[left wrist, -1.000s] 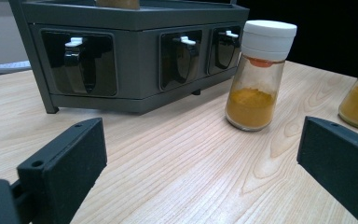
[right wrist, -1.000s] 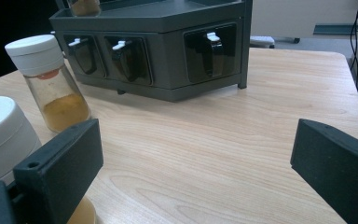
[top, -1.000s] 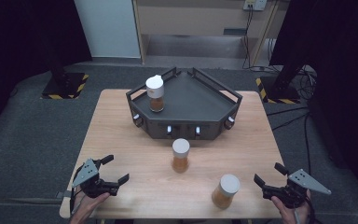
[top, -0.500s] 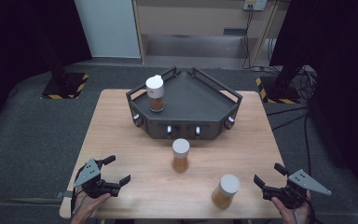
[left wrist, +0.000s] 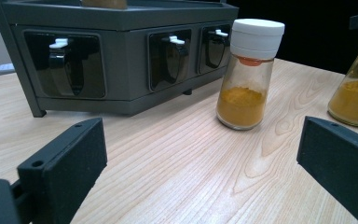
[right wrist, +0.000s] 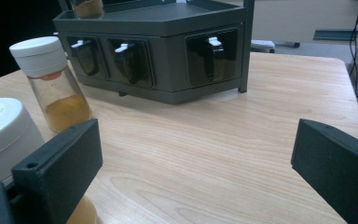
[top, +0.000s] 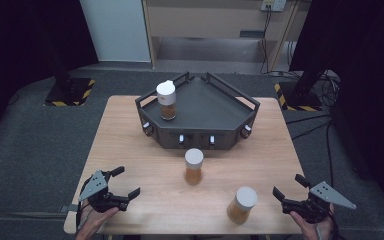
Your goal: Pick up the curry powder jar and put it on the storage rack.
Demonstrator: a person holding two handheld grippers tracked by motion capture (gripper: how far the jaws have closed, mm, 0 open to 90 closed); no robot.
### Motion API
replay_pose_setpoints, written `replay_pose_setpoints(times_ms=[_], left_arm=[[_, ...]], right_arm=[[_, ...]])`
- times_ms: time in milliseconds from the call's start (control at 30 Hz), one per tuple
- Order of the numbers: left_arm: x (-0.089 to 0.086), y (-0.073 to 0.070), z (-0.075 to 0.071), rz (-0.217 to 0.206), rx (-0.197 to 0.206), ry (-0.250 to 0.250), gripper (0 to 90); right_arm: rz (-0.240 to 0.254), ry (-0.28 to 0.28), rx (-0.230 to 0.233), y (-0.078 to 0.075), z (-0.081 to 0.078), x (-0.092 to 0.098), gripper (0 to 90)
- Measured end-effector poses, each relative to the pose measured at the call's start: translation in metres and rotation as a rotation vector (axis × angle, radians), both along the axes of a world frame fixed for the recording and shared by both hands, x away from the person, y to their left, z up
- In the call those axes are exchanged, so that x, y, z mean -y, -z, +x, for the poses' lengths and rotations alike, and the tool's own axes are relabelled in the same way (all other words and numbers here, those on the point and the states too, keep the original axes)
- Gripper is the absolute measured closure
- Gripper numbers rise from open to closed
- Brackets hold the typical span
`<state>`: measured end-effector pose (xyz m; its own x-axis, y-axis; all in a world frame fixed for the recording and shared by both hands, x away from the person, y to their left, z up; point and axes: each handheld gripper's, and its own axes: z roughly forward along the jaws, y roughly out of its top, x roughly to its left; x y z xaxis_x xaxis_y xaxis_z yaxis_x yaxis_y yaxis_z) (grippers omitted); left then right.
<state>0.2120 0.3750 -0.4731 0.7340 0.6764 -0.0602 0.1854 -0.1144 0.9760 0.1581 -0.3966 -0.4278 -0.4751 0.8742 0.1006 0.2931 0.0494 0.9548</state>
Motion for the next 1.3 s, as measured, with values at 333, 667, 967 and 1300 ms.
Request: replay_pose_setpoints(times_ms=[333, 667, 967, 1300], left_arm=[[0.001, 0.000, 0.002, 0.000, -0.008, 0.008, 0.2], [0.000, 0.001, 0.002, 0.002, -0.011, 0.000, 0.2], [0.000, 0.001, 0.002, 0.004, -0.016, 0.000, 0.1], [0.000, 0.001, 0.002, 0.004, -0.014, -0.002, 0.2]], right_arm=[[0.009, -0.055, 0.010, -0.017, 0.009, 0.002, 3.0], [0.013, -0.171, 0.034, -0.043, 0.036, -0.006, 3.8], [-0.008, -0.272, 0.040, -0.061, 0.062, -0.024, 4.3], [-0.025, -0.345, 0.022, -0.072, 0.092, -0.049, 4.9]])
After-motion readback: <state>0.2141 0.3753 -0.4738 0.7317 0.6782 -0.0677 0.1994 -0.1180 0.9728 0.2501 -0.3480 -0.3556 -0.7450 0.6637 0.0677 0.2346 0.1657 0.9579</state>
